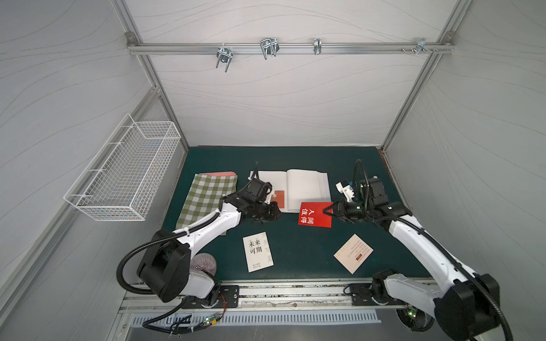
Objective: Place the photos into the photo albums
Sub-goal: Pick up the photo at the center of the board, then insert the photo into the photo album.
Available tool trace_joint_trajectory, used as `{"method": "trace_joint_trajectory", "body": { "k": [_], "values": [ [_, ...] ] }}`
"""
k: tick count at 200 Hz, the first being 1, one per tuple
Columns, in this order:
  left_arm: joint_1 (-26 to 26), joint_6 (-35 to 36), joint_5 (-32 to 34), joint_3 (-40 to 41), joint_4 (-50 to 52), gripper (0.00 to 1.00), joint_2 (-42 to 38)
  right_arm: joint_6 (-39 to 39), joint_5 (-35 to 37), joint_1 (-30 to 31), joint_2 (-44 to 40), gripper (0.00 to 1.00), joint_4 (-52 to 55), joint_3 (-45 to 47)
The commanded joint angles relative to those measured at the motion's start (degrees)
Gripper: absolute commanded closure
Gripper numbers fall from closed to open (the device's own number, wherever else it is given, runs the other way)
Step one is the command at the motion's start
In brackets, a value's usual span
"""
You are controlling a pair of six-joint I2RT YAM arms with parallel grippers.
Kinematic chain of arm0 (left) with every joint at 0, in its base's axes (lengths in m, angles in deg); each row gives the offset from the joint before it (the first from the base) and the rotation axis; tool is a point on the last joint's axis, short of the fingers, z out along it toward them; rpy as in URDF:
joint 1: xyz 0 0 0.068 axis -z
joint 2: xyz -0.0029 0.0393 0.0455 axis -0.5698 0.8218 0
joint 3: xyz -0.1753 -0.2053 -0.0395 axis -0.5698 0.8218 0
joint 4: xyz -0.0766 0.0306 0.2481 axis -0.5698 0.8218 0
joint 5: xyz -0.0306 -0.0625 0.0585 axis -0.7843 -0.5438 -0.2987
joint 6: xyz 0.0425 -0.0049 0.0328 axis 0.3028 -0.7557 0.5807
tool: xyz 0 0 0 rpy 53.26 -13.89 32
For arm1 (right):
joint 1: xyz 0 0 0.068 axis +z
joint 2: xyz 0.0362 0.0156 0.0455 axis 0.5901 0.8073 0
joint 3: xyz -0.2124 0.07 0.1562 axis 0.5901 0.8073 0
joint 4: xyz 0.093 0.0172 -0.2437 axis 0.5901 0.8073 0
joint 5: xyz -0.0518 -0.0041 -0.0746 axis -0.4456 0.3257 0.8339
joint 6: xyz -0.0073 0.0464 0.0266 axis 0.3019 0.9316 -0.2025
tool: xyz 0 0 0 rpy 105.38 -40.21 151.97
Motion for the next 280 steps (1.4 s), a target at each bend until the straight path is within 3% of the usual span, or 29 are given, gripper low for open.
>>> {"method": "trace_joint_trajectory", "body": {
  "k": [1, 23, 54, 81, 118, 151, 199, 280],
  "values": [
    [-6.4, 6.0, 2.3, -7.2, 5.1, 0.73, 2.3, -4.7, -2.4, -0.6, 7.0, 1.00, 2.0, -9.0],
    [-11.4, 7.8, 2.2, -12.9, 5.7, 0.73, 6.3, -6.0, -4.1, -1.2, 15.6, 1.00, -0.4, -17.2],
    [-17.5, 4.2, 1.1, -16.8, 2.1, 0.73, 12.0, -7.9, -8.4, -1.6, 27.4, 1.00, -3.7, -26.5],
    [-19.3, 2.3, 3.4, -17.8, -2.1, 0.74, 16.4, -9.2, -10.4, -1.7, 37.0, 1.00, -2.8, -34.9],
    [-19.8, 3.2, 6.6, -24.9, 1.4, 0.75, 25.3, -12.3, -11.2, -2.7, 47.2, 1.00, 1.4, -43.1],
    [-19.8, 1.4, 5.2, -27.0, -0.9, 0.75, 30.9, -11.6, -11.5, -3.9, 54.0, 1.00, 0.0, -46.4],
    [-19.8, 2.8, 4.7, -30.8, 0.4, 0.75, 37.2, -14.6, -6.1, -4.7, 62.9, 1.00, 5.5, -54.9],
    [-19.7, 3.2, 3.3, -31.9, 1.9, 0.75, 41.4, -13.4, -3.8, -5.1, 66.1, 1.00, 5.0, -57.1]
  ]
}}
